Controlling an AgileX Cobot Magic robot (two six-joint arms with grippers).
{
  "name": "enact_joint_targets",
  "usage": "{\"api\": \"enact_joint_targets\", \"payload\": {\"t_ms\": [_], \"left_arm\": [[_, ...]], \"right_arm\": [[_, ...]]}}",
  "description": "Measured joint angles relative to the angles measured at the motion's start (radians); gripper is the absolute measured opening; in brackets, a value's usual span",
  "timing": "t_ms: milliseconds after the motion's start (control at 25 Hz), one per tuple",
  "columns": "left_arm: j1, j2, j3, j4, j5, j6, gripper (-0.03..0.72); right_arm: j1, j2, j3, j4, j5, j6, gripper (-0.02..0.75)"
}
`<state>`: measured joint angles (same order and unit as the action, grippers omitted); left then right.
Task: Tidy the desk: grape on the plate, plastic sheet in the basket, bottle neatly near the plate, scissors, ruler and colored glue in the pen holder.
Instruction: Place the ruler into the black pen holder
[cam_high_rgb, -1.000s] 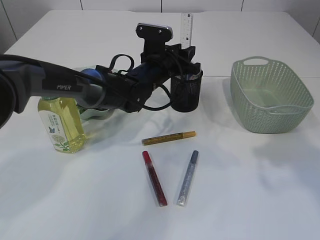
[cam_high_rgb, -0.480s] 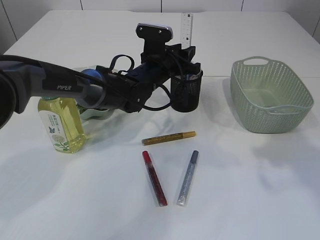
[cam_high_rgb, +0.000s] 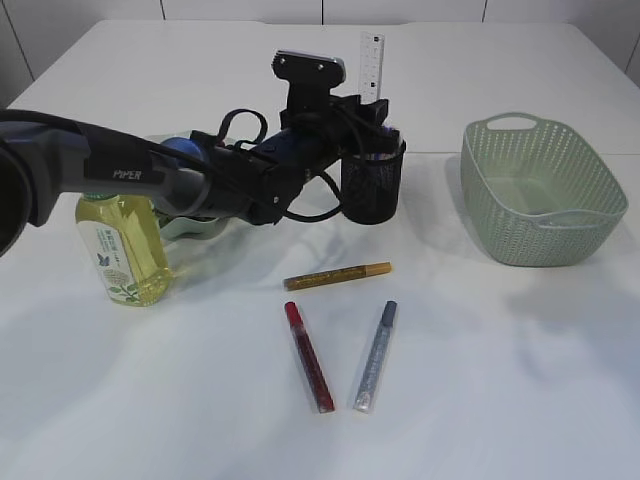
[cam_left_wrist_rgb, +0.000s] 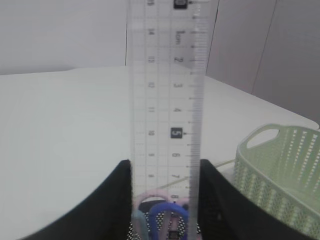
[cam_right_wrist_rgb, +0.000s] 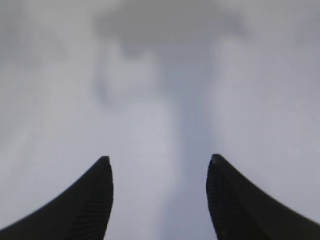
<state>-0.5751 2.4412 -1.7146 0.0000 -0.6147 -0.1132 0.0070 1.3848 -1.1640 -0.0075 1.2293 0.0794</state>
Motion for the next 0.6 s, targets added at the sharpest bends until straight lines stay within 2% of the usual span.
{"api": "enact_joint_targets", "payload": {"t_ms": [600], "left_arm": [[0.008, -0.01, 0.0, 0.0, 0.031, 0.0, 0.349]], "right_arm": [[0.0, 0.0, 0.0, 0.0, 0.0, 0.0, 0.471]]}}
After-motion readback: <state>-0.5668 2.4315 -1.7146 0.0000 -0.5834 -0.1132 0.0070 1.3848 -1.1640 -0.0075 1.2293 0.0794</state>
